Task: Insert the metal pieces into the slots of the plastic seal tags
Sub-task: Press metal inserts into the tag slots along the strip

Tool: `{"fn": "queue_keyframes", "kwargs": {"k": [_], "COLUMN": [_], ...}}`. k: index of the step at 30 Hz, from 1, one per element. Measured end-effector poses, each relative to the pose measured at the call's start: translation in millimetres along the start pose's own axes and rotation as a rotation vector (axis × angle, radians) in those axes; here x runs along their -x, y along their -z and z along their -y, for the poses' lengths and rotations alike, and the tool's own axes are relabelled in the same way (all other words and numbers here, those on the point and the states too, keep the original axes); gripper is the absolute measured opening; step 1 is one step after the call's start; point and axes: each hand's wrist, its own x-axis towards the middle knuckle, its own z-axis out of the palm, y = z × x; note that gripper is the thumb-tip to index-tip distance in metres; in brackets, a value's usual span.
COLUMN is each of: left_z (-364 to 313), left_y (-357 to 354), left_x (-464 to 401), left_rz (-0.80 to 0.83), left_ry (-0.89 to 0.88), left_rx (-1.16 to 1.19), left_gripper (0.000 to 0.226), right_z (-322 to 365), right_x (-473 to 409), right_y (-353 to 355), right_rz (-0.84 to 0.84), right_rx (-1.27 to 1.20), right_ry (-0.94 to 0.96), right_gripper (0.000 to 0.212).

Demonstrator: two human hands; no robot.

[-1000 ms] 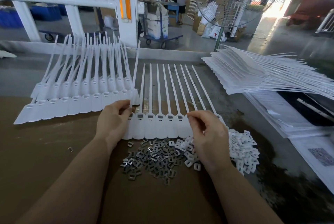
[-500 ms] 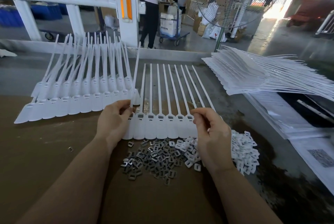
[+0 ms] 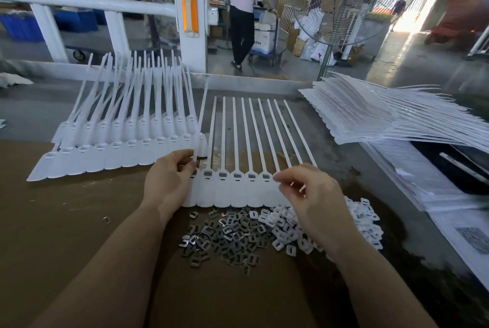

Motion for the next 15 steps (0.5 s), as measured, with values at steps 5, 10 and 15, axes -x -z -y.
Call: {"fn": "queue_keyframes", "kwargs": {"k": [5, 10, 15], "left_z": [1, 0, 0], "left_y": [0, 0, 0], "left_x": [0, 0, 0], "left_rz": [0.008, 0.010, 0.018], "left_ry": [0.007, -0.002, 0.003], "left_rx": [0.007, -0.007, -0.011], "left_gripper": [0.032, 0.032, 0.032], "right_z": [0, 2, 0], "right_x": [-1, -3, -1], "right_y": [14, 13, 9], "right_rz": [0.398, 0.503, 0.472], "right_rx": [0.104, 0.260, 0.264], "right_ry": [-0.006, 0.039, 0.022], "right_gripper": [0.018, 0.024, 0.015]}}
